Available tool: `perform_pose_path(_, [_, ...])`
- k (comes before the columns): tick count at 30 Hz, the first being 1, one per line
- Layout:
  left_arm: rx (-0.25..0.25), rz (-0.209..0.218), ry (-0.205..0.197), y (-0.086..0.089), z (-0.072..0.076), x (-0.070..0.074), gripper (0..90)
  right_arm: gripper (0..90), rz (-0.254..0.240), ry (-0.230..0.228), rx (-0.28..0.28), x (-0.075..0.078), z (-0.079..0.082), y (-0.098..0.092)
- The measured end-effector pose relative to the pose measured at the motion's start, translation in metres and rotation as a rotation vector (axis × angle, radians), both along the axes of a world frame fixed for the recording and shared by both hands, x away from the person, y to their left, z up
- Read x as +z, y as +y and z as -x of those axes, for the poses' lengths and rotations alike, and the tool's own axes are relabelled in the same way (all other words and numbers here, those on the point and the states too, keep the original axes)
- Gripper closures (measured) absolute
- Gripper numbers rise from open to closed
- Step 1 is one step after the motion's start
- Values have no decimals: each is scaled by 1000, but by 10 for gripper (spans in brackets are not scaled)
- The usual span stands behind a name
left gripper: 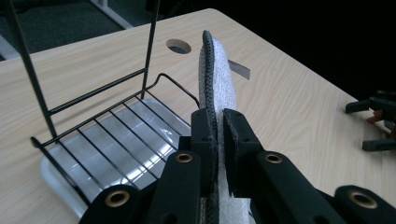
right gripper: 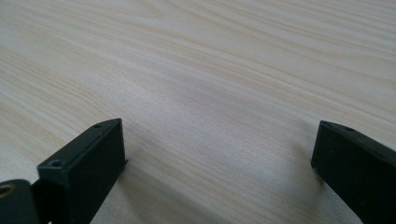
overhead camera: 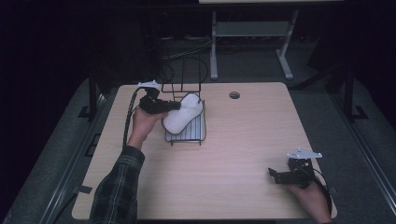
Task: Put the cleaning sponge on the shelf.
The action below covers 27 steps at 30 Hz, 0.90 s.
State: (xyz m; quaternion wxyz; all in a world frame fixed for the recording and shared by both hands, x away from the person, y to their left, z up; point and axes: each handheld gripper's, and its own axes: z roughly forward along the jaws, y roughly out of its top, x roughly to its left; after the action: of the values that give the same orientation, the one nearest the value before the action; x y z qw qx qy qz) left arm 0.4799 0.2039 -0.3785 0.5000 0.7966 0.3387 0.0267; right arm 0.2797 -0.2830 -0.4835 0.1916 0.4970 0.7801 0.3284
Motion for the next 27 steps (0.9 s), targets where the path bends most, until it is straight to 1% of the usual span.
perform_pose_path(1, [4, 6, 13, -1, -1, -2, 832, 24, 0, 0, 0, 0, 0, 0])
perform_pose_path(3, [12, 6, 22, -3, -2, -7, 831, 24, 0, 0, 0, 0, 0, 0])
perform_pose_path(4, [6, -7, 25, -3, -4, -9, 831, 24, 0, 0, 0, 0, 0, 0])
perform_pose_path(6, [7, -8, 30, -4, -5, -12, 829, 24, 0, 0, 0, 0, 0, 0])
perform_pose_path(10, [16, -18, 27, -5, -7, -14, 821, 24, 0, 0, 0, 0, 0, 0])
perform_pose_path(15, [29, -30, 37, -5, -11, -21, 804, 24, 0, 0, 0, 0, 0, 0])
perform_pose_path(21, [53, -46, 30, -7, -14, -26, 778, 24, 0, 0, 0, 0, 0, 0])
perform_pose_path(23, [57, -64, 30, -7, -15, -27, 749, 24, 0, 0, 0, 0, 0, 0])
perform_pose_path(27, [57, -110, 30, -7, -15, -29, 613, 24, 0, 0, 0, 0, 0, 0])
